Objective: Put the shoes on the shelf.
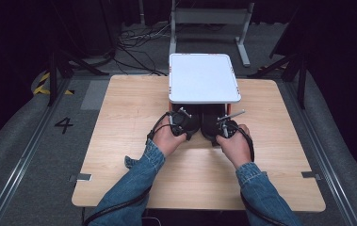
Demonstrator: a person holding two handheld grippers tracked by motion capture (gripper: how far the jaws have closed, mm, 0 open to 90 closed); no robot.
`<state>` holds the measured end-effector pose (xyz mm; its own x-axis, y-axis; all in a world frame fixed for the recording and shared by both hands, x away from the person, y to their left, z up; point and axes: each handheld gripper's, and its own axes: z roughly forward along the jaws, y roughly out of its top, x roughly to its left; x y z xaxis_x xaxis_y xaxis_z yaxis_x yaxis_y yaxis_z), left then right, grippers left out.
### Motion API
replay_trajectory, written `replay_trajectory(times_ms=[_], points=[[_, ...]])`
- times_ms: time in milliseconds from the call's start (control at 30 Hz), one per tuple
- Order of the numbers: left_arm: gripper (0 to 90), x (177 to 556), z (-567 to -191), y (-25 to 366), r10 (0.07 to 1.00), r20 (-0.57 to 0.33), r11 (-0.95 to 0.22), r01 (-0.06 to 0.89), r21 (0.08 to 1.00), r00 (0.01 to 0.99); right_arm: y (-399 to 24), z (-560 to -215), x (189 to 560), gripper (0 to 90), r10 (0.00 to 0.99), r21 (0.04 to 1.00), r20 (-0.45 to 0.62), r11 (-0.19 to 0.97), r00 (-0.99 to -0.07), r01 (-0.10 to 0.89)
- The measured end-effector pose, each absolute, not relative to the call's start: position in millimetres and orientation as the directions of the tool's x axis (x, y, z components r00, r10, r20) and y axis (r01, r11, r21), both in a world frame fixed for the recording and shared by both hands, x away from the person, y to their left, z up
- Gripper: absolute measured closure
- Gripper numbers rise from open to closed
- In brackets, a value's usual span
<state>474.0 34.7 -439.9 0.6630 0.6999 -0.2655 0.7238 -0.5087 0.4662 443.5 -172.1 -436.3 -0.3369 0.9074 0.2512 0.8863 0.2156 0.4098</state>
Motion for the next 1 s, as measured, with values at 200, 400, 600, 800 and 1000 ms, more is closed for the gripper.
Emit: replay_trajectory(times_ms=[200, 400, 600, 800, 1000], points=[[83.0, 472.2, -440.0, 37.3, 0.692, -0.29, -0.496, 0.728, 0.474, 0.661, -170.8, -438.4, 457.9, 89.3, 0.917, 0.44, 0.249, 0.181, -0.313, 0.879], [76.2, 462.7, -433.2, 44.7, 0.694, -0.295, -0.475, 0.726, 0.497, 0.657, -171.8, -441.6, 452.9, 78.3, 0.905, 0.479, 0.263, 0.178, -0.334, 0.859], [63.7, 442.0, -416.1, 64.8, 0.697, -0.28, -0.449, 0.706, 0.547, 0.66, -173.5, -424.3, 435.9, 62.6, 0.885, 0.536, 0.204, 0.257, -0.419, 0.804], [49.2, 418.5, -402.8, 88.5, 0.701, -0.243, -0.434, 0.671, 0.601, 0.671, -190.7, -400.7, 417.3, 44.3, 0.838, 0.645, 0.116, 0.345, -0.533, 0.682], [41.1, 393.7, -392.2, 115.1, 0.719, -0.21, -0.424, 0.658, 0.623, 0.662, -218.2, -393.9, 406.3, 37.2, 0.816, 0.707, 0.093, 0.35, -0.571, 0.615]])
